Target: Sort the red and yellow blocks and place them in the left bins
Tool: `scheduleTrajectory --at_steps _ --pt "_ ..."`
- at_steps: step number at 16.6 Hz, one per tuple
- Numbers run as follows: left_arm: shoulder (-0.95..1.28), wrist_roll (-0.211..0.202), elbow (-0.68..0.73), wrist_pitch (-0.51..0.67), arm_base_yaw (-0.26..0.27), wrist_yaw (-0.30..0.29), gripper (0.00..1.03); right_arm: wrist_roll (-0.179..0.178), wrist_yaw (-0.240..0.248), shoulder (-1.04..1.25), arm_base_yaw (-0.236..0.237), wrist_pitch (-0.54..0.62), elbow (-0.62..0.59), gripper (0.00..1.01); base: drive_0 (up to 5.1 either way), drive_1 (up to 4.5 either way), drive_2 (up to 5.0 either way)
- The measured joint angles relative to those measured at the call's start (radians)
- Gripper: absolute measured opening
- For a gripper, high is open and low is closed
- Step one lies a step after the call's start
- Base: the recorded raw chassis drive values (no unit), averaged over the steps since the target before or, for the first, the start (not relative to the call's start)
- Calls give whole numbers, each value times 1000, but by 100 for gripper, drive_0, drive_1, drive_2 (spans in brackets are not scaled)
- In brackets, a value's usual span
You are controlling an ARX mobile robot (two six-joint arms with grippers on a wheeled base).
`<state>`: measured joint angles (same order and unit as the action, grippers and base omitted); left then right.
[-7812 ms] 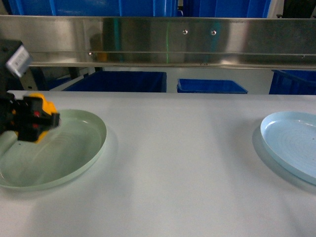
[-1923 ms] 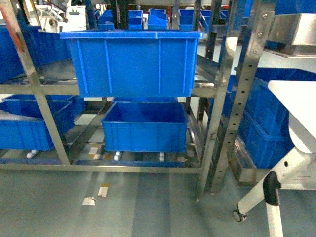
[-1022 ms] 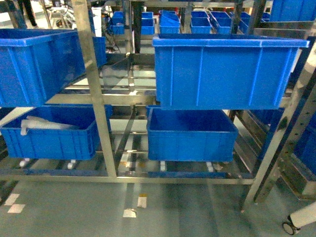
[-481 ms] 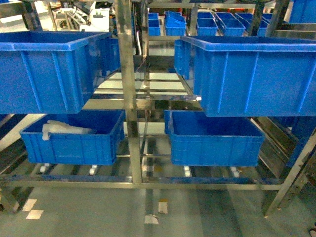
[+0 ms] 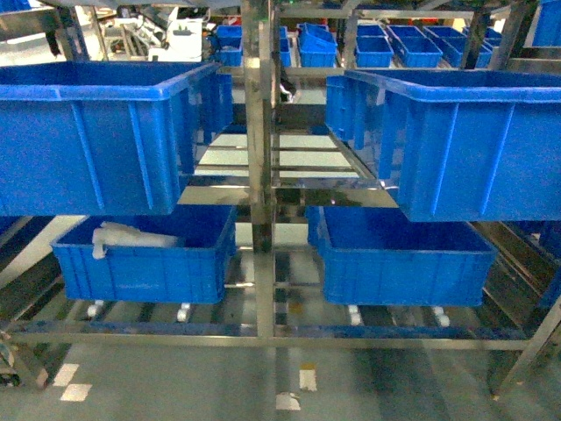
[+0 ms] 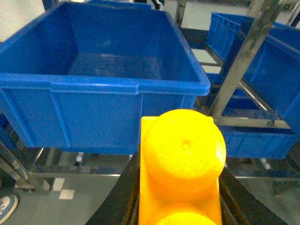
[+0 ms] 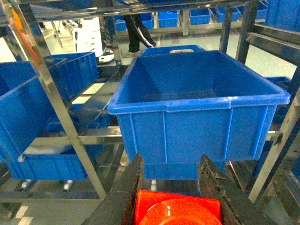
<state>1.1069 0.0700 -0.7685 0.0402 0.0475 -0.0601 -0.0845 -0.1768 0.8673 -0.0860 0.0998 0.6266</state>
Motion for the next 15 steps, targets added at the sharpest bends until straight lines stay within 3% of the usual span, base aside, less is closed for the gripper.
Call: scheduleTrajectory --at_steps 15 --pt "0 0 0 5 2 1 28 0 0 1 0 3 0 29 -7 409 -424"
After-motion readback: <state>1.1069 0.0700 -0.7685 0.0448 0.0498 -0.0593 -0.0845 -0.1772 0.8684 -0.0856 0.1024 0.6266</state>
